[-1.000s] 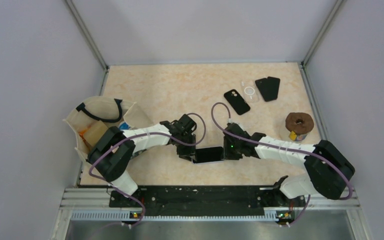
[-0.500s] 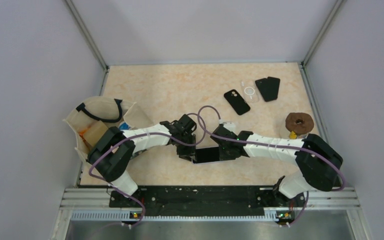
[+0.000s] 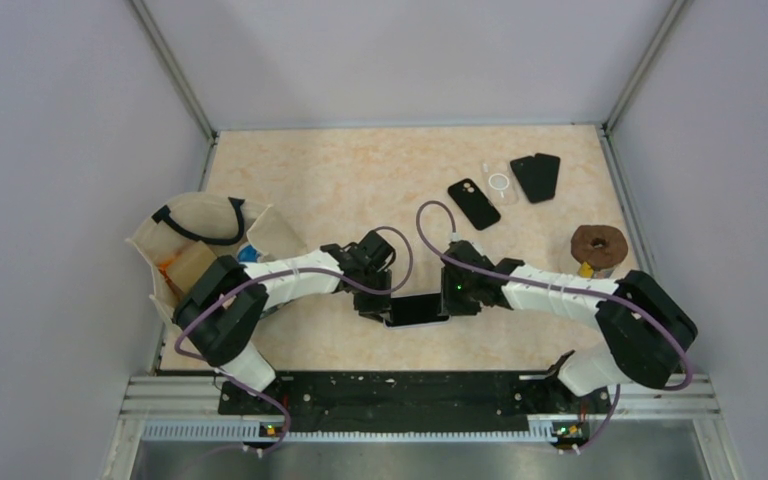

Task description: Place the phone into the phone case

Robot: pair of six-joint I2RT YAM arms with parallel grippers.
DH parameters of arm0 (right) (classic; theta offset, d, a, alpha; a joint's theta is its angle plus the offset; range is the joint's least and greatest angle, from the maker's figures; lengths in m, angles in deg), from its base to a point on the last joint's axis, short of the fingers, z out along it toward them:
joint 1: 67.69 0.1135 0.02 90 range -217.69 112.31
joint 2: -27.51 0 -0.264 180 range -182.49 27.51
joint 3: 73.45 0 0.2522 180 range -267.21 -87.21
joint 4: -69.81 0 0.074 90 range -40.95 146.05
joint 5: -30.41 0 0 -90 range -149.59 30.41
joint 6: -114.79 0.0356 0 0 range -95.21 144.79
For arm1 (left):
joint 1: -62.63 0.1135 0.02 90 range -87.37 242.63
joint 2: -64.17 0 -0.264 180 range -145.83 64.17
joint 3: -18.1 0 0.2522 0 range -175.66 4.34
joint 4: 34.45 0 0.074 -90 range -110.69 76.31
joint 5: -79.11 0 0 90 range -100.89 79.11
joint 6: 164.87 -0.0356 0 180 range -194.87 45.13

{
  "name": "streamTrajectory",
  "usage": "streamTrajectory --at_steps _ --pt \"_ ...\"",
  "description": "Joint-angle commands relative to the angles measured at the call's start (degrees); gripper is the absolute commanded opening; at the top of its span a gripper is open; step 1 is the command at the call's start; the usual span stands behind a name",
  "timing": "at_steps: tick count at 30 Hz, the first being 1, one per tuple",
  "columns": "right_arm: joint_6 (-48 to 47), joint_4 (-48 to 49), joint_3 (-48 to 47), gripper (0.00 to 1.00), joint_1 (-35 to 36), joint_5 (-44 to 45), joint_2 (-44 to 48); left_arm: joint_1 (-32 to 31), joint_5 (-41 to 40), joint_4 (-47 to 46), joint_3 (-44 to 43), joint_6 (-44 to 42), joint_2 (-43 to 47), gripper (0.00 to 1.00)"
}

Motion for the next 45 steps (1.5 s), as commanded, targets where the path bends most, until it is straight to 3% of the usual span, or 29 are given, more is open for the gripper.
streamTrajectory --at_steps 1,3,6,9,16,20,24,27,30,32,34,40,45 --pt "-2.39 6.87 2.30 0.33 -1.92 -0.89 -5.30 -2.03 -9.34 -2.74 1.01 0.32 -3.51 0.26" --pt "-2.68 7.71 1.73 0.30 -2.09 -1.03 -7.41 -2.57 -9.83 -2.61 0.80 0.99 -3.79 0.22" --pt "-2.57 7.48 0.60 0.12 -2.05 -0.16 -9.63 -2.98 -10.50 -2.29 0.75 1.73 -3.18 0.20" --pt "-2.74 5.68 -1.90 0.02 -0.97 2.64 -10.78 -3.28 -10.84 -2.22 0.78 2.42 -2.60 0.18" --pt "-4.64 4.49 -8.22 0.00 0.60 3.45 -14.25 -3.32 -10.82 -2.00 -0.24 2.60 -2.16 0.17" --pt "-5.29 4.15 -8.12 0.11 -0.62 3.05 -13.13 -3.36 -11.72 -1.02 -1.03 1.08 -0.88 0.22" --pt "-6.84 3.30 -8.68 0.20 -3.39 1.09 -9.17 -3.30 -15.65 3.25 -4.21 -3.82 1.77 0.34" --pt "-8.01 1.26 -10.83 0.35 -5.32 -0.25 -5.13 -3.28 -16.35 4.11 -6.54 -9.44 4.99 0.49" --pt "-8.62 -0.37 -12.67 0.58 -8.10 -2.40 -0.37 -3.45 -14.17 3.51 -8.98 -15.76 7.25 0.65" --pt "-8.72 -1.43 -12.88 0.65 -10.79 -3.99 3.30 -3.75 -12.13 2.87 -10.31 -20.80 7.93 0.84" --pt "-8.52 -2.52 -12.27 0.69 -14.39 -5.93 7.32 -4.49 -9.56 1.71 -11.36 -25.05 7.74 0.98" --pt "-8.16 -4.43 -9.92 0.77 -27.09 -11.33 19.59 -9.03 -8.28 2.72 -15.79 -37.18 3.22 0.99" --pt "-8.82 -6.02 -10.29 0.80 -31.61 -14.99 23.11 -13.02 -10.77 3.24 -18.12 -44.94 -2.69 0.99"
